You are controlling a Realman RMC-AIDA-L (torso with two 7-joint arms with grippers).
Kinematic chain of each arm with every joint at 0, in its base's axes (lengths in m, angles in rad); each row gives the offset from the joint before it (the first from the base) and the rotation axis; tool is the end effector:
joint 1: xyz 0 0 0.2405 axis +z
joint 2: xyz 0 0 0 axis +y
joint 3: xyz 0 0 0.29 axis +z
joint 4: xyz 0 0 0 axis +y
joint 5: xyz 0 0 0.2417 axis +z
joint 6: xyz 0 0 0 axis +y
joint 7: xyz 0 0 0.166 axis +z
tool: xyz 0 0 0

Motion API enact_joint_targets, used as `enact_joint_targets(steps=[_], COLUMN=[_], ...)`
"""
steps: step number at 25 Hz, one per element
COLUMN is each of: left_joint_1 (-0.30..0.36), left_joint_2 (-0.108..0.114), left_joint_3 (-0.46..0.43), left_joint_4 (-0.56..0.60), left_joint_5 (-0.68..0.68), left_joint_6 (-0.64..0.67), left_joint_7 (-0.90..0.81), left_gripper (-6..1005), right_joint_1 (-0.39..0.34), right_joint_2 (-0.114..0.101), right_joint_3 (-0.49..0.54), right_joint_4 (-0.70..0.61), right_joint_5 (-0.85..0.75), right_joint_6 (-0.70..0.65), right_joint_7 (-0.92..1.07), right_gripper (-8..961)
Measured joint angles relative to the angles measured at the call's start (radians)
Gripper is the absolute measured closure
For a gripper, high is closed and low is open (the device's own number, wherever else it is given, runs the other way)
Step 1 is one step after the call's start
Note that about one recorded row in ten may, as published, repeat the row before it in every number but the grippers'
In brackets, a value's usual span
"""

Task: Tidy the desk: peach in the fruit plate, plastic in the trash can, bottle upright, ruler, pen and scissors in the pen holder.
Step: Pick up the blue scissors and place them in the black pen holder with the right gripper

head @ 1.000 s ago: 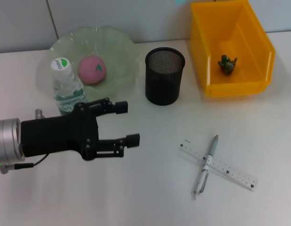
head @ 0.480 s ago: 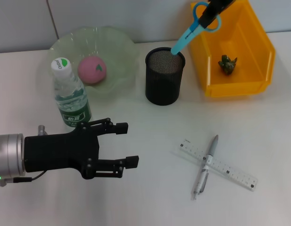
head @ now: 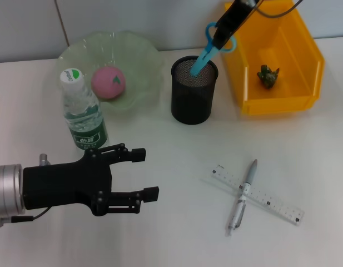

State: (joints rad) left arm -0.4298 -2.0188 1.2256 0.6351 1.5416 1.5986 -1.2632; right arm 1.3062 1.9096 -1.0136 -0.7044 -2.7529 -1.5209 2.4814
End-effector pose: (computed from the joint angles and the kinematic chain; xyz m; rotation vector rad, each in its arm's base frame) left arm -0.2694 0.3348 -0.0631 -2.9235 -0.4006 -0.9006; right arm 0.0715 0.5370 0.0199 -2.5670 0.7902 -0.5187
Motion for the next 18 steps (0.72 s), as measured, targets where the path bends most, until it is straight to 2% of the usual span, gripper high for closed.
enact_joint_targets(steps=[2, 3, 4, 6, 7, 8, 12, 18], left_joint_1=[0.004, 0.007, 0.007, 0.009, 0.011, 0.012, 0.015, 0.02], left_joint_2=[0.0, 0.0, 0.0, 0.0, 0.0, -0.001, -0.001, -0.002], left_joint_3=[0.0, -0.001, -0.001, -0.002, -0.002, -0.002, -0.003, -0.003], left_joint_4=[0.0, 0.0, 0.0, 0.0, 0.0, -0.002, -0.003, -0.002], left_joint_5=[0.0, 0.0, 0.0, 0.0, 0.0, -0.001, -0.002, -0.005], left_joint_6=[0.001, 0.001, 0.001, 0.002, 0.003, 0.007, 0.013, 0.023], left_joint_7=[0.0, -0.002, -0.002, -0.004, -0.005, -0.005, -0.006, -0.011], left_gripper=[140, 140, 140, 140, 140, 140, 139, 139], right_joint_1=[0.003, 0.005, 0.005, 0.007, 0.007, 0.006, 0.003, -0.007], right_joint_2=[0.008, 0.026, 0.026, 0.048, 0.048, 0.058, 0.067, 0.068], right_joint_3=[-0.003, -0.009, -0.009, -0.019, -0.019, -0.03, -0.039, -0.039], right_joint_4=[0.009, 0.022, 0.022, 0.041, 0.041, 0.044, 0.054, 0.059], right_joint_5=[-0.008, -0.026, -0.026, -0.037, -0.037, -0.038, -0.038, -0.039], right_joint_6=[0.018, 0.053, 0.053, 0.086, 0.086, 0.101, 0.113, 0.124], right_joint_7=[0.0, 0.0, 0.0, -0.003, -0.003, -0.004, -0.004, 0.009], right_gripper=[824, 824, 823, 821, 821, 820, 817, 813])
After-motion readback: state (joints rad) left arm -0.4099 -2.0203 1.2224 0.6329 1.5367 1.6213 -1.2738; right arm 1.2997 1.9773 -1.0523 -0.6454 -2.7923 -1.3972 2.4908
